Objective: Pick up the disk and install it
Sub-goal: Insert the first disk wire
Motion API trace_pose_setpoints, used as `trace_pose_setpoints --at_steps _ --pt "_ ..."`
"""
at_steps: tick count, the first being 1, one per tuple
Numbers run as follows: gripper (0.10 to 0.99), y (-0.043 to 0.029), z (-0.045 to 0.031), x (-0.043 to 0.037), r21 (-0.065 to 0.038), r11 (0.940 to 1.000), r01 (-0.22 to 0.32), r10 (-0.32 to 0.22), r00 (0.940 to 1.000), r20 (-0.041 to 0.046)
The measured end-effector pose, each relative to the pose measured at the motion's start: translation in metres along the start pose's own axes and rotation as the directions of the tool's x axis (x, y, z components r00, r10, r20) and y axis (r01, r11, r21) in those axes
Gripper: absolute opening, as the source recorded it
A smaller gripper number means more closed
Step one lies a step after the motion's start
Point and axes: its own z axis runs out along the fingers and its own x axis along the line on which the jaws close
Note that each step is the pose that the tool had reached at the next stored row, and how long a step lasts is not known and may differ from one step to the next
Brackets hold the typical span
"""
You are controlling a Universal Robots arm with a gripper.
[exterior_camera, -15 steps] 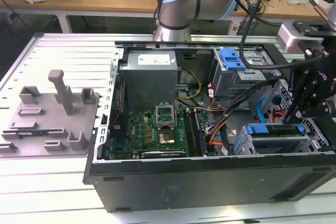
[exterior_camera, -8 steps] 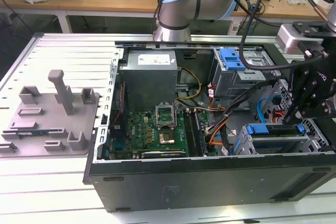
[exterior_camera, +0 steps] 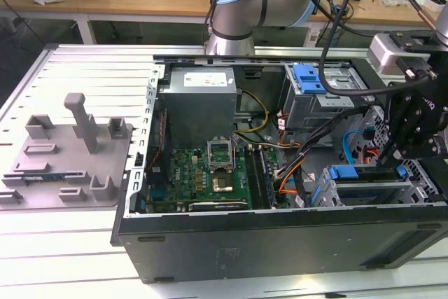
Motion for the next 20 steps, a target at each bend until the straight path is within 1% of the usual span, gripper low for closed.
trace_pose_setpoints --at_steps 20 --pt "0.165 0.0000 0.0049 -0.0001 0.000 1.0000 0.000 0.000 1.0000 -0.0001"
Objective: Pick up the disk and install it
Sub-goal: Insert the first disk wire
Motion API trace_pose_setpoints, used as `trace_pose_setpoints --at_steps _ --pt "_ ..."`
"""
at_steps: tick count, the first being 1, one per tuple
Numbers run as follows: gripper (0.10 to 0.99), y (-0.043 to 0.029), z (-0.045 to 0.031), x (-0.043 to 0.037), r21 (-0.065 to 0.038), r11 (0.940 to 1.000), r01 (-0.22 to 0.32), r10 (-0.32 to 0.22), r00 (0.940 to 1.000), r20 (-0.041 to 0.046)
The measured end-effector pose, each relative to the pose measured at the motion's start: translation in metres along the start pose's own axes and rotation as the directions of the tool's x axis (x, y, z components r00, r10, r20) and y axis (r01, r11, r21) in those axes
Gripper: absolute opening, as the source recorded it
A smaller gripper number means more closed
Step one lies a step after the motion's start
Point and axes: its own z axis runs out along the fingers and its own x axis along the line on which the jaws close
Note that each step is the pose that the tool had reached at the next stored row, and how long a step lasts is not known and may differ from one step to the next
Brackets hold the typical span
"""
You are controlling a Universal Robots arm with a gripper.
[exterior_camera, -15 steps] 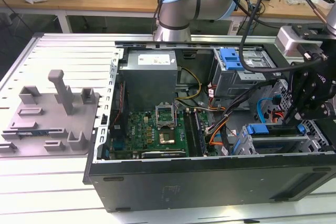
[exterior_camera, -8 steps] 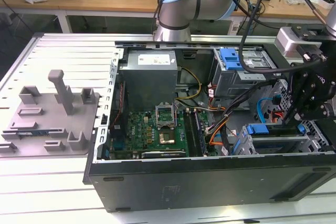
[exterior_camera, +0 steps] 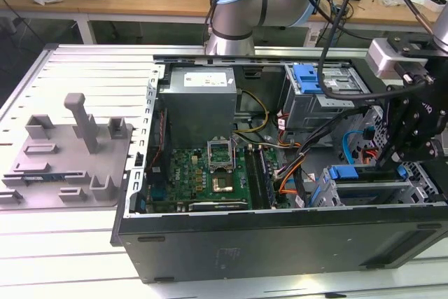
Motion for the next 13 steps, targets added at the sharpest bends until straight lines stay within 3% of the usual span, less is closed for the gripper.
trace_pose_setpoints --at_steps 13 --pt "0.165 0.0000 0.0025 -0.0001 0.000 1.0000 0.000 0.000 1.0000 0.0000"
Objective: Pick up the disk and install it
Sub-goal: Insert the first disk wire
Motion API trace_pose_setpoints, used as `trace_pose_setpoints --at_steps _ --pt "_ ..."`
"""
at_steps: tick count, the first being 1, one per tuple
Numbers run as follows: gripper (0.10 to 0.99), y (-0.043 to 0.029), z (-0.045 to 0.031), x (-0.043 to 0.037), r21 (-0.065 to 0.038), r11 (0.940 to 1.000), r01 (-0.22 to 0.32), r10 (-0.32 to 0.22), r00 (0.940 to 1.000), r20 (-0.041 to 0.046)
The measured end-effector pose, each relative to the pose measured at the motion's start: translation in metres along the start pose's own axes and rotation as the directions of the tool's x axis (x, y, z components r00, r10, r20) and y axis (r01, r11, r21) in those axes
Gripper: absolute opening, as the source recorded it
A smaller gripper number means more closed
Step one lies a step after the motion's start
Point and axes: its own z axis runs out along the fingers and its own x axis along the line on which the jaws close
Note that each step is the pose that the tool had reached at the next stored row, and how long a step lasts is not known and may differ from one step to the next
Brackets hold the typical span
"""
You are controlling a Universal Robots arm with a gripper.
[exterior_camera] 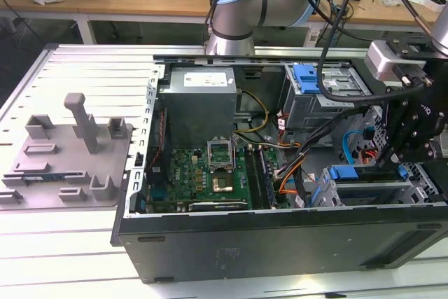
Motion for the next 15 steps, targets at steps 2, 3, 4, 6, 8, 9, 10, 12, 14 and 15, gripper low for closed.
trace_pose_setpoints --at_steps 2,3,4,6,8,9,10,12,14,15 --pt "0.165 0.0000 0.0007 0.0000 0.000 1.0000 0.000 0.000 1.0000 0.0001" --pt "0.165 0.0000 0.0011 0.0000 0.000 1.0000 0.000 0.000 1.0000 0.0000" --pt "0.165 0.0000 0.0015 0.0000 0.000 1.0000 0.000 0.000 1.0000 0.0000" --pt "0.165 0.0000 0.0023 0.0001 0.000 1.0000 0.000 0.000 1.0000 -0.0002" --pt "0.165 0.0000 0.0025 0.0001 0.000 1.0000 0.000 0.000 1.0000 -0.0001" --pt "0.165 0.0000 0.0026 0.0001 0.000 1.0000 0.000 0.000 1.0000 0.0001" --pt "0.165 0.0001 0.0029 0.0001 0.000 1.0000 0.000 0.000 1.0000 0.0008" --pt "0.298 0.0000 0.0006 0.0002 0.000 1.0000 0.000 0.000 1.0000 0.0000" --pt "0.416 -0.0001 -0.0060 0.0004 0.000 1.0000 0.000 0.000 1.0000 0.0005" --pt "0.416 -0.0001 -0.0088 0.0005 0.000 1.0000 0.000 0.000 1.0000 0.0009"
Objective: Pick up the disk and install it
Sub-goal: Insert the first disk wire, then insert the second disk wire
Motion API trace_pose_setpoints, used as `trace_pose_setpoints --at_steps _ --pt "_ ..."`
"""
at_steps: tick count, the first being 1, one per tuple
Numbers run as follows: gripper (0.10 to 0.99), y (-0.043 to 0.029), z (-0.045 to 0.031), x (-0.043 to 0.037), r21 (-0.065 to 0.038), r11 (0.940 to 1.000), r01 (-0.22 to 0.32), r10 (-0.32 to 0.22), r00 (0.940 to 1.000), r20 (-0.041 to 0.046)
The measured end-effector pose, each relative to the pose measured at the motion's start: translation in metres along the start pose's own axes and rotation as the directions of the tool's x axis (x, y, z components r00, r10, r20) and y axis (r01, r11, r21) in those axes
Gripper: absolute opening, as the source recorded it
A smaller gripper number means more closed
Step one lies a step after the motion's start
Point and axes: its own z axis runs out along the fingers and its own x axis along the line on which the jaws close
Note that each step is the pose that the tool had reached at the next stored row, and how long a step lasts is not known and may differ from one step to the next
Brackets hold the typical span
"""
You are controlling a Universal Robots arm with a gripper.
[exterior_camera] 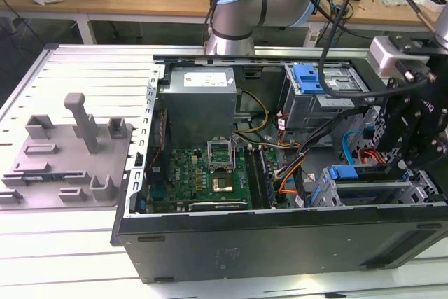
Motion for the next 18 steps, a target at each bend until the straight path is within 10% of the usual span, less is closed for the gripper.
trace_pose_setpoints --at_steps 18 --pt "0.482 -0.0001 -0.0064 0.0002 0.000 1.0000 0.000 0.000 1.0000 0.0006"
